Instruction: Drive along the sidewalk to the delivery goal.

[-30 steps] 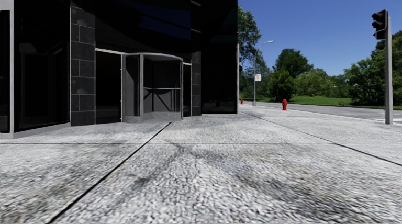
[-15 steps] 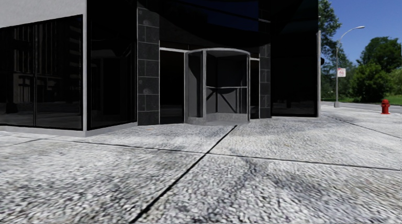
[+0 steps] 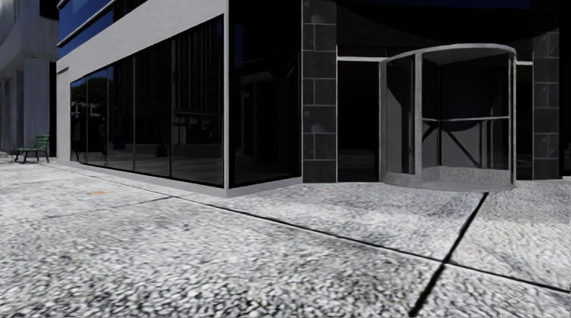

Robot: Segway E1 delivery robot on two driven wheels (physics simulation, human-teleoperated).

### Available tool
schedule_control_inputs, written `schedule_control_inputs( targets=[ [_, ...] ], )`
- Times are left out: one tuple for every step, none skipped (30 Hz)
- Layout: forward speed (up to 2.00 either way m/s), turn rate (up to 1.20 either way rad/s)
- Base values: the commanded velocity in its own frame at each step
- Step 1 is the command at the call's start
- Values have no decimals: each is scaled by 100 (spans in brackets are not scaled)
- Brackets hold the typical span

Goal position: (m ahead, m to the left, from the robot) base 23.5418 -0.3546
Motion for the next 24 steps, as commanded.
schedule_control_inputs(
  targets=[
    [169, 83],
    [170, 83],
    [172, 83],
    [173, 83],
    [174, 83],
    [174, 83],
    [174, 83],
    [174, 83],
    [174, 83],
    [175, 83],
    [175, 83],
    [175, 83],
    [175, 83],
    [175, 83],
    [175, 83],
    [175, 82],
    [175, 82],
    [175, 82],
    [175, 81],
    [175, 80],
    [175, 80],
    [175, 79],
    [175, 79],
    [175, 78]
  ],
)
